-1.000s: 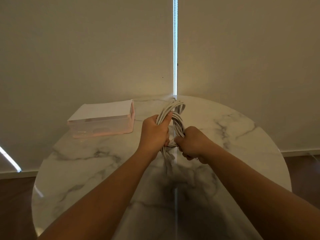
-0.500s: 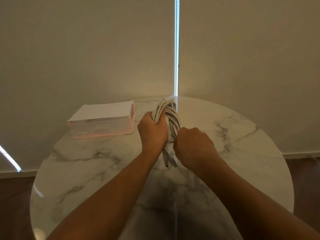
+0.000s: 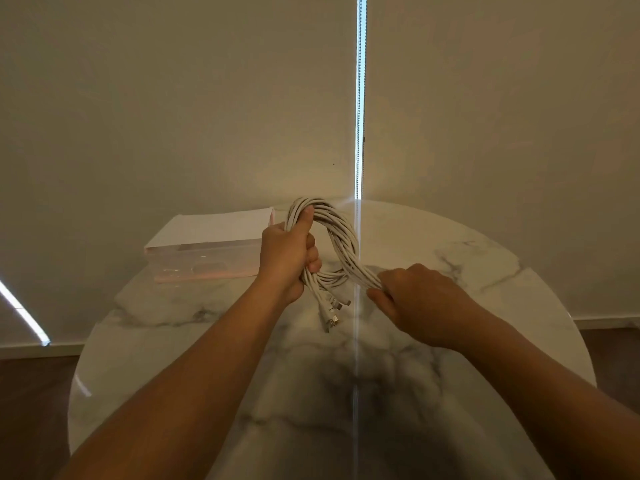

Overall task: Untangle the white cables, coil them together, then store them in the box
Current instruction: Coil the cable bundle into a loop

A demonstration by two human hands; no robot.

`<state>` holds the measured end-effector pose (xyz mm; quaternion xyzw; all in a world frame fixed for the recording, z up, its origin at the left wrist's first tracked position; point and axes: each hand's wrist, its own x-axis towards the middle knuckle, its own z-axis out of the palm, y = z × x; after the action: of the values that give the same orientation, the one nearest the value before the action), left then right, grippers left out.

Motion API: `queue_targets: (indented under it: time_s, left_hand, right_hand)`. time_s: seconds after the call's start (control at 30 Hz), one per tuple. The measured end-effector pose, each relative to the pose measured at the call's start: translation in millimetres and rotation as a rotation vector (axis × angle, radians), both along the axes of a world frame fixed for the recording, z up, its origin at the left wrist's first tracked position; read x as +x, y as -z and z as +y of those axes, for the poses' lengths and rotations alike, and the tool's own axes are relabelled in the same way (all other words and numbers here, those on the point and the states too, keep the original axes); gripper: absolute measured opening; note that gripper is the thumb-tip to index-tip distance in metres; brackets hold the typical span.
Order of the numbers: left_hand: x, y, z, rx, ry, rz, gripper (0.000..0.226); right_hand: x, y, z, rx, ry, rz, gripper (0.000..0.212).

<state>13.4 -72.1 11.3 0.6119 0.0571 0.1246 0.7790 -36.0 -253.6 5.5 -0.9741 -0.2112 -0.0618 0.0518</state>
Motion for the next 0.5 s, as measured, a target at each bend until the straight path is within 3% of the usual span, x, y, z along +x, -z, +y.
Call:
queue_targets:
  time_s: [0.1,0.17,0.27,0.5]
  left_hand:
    - [-7.0,0.3,-2.8,-0.075,0.116,0.035,0.031]
    - [-10.3,2.9,-9.1,-0.107,0.149,0.051,0.03]
    - [-13.3,5.8,-16.5,-0.109,0.147,0.059,0.029]
    - [-23.2,1.2,-18.7,-0.023,0.104,0.018,0.041]
  right_hand:
    - [3.6,2.0,-0.8,-0.142,0.112,0.007,0.032]
    - [3.7,-2.5,6.3,-0.169,0.159,0.019,0.061]
    - [5.9,-9.2,14.0,0.004,0.124,0.074,0.104]
    - [9.8,-10.0,12.3,0.315,0.014,0.319,0.106]
